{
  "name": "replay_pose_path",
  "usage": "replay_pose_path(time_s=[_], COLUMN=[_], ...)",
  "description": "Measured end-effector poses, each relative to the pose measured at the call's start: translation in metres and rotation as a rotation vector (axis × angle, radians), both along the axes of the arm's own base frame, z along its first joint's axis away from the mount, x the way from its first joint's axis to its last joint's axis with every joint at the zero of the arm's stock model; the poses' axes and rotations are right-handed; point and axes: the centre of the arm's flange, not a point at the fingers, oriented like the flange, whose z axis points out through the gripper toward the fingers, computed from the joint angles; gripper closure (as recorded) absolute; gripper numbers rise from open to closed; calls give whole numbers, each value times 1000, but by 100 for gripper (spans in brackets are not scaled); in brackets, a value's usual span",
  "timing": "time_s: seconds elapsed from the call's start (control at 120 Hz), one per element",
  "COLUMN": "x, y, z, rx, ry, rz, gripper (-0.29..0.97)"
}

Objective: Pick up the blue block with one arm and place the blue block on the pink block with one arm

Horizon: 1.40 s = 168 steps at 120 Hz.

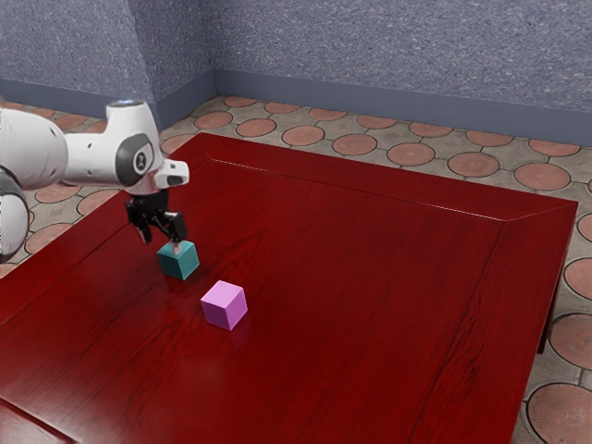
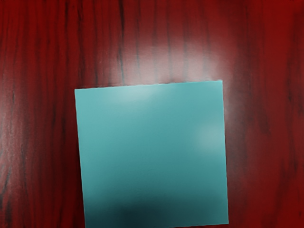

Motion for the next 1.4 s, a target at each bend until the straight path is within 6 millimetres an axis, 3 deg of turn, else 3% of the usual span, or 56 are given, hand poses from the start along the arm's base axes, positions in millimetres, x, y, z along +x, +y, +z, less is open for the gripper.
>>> replay_pose_path(time_s=[0.158,0.342,0.775,1.05,1.4], x=[7,26,26,25,24], y=[10,3,-3,-3,-1], z=[-10,-11,-40,-48,-48], rx=[11,9,-19,-35,-32], ry=[-5,-31,-2,0,-5], rz=[2,-15,-18,-19,-29], gripper=[0,0,0,0,27])
